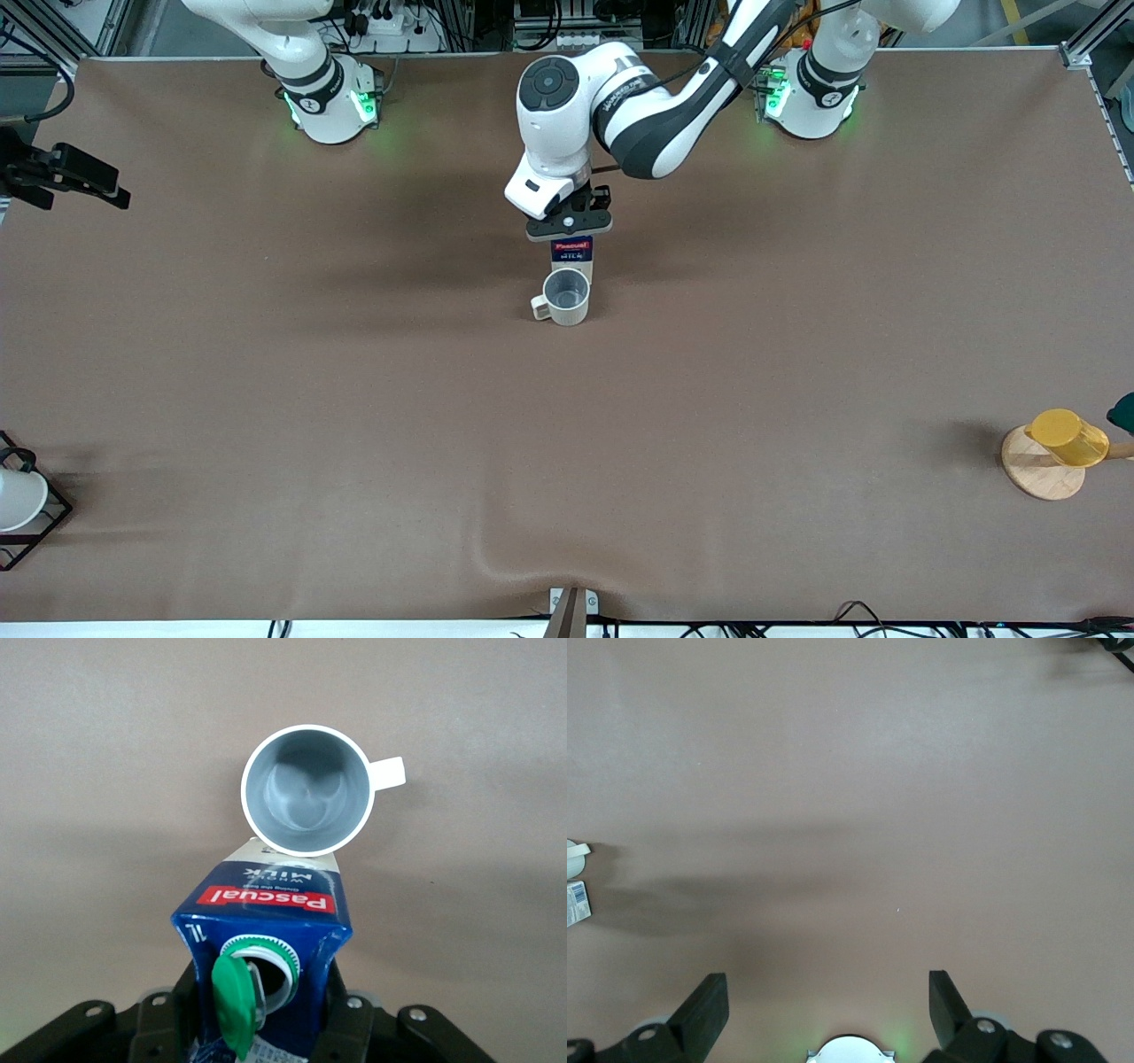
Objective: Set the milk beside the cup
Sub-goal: 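Lower the milk carton next to the mug with the left gripper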
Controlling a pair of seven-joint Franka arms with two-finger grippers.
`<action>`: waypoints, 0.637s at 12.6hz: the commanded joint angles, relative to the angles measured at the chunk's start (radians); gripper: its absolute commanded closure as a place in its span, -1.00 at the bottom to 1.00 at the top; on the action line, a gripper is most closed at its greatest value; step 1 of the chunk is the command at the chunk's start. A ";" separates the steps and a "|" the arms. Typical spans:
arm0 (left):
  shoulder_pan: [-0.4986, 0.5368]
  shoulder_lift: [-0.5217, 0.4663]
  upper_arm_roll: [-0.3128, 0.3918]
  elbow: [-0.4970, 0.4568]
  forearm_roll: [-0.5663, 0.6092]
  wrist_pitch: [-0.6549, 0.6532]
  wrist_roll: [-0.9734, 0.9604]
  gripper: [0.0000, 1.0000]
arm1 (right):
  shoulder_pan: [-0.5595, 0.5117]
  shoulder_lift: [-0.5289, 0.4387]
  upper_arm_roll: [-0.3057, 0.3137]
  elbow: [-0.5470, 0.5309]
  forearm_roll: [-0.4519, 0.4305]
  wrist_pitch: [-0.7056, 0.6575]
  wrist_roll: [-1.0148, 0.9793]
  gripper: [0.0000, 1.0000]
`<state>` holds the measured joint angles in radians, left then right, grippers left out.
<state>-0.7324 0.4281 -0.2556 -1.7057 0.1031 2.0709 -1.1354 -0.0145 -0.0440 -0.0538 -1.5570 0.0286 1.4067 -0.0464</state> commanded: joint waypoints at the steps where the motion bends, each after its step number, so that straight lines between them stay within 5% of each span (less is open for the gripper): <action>1: 0.001 0.026 -0.001 0.028 0.027 0.005 0.006 -0.08 | -0.016 0.001 0.020 0.009 0.008 -0.008 -0.001 -1.00; 5: -0.002 0.047 -0.001 0.051 0.027 0.005 0.006 -0.16 | -0.036 0.004 0.049 0.002 0.013 0.000 -0.012 -1.00; 7: -0.001 0.055 -0.001 0.058 0.023 0.005 -0.001 -1.00 | -0.039 0.004 0.052 0.002 0.013 0.000 -0.016 -1.00; 8: -0.001 0.055 -0.001 0.058 0.023 0.005 -0.003 -1.00 | -0.033 0.006 0.051 0.002 0.013 0.003 -0.016 -1.00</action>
<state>-0.7326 0.4632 -0.2553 -1.6753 0.1031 2.0772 -1.1351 -0.0154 -0.0421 -0.0272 -1.5594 0.0286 1.4071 -0.0473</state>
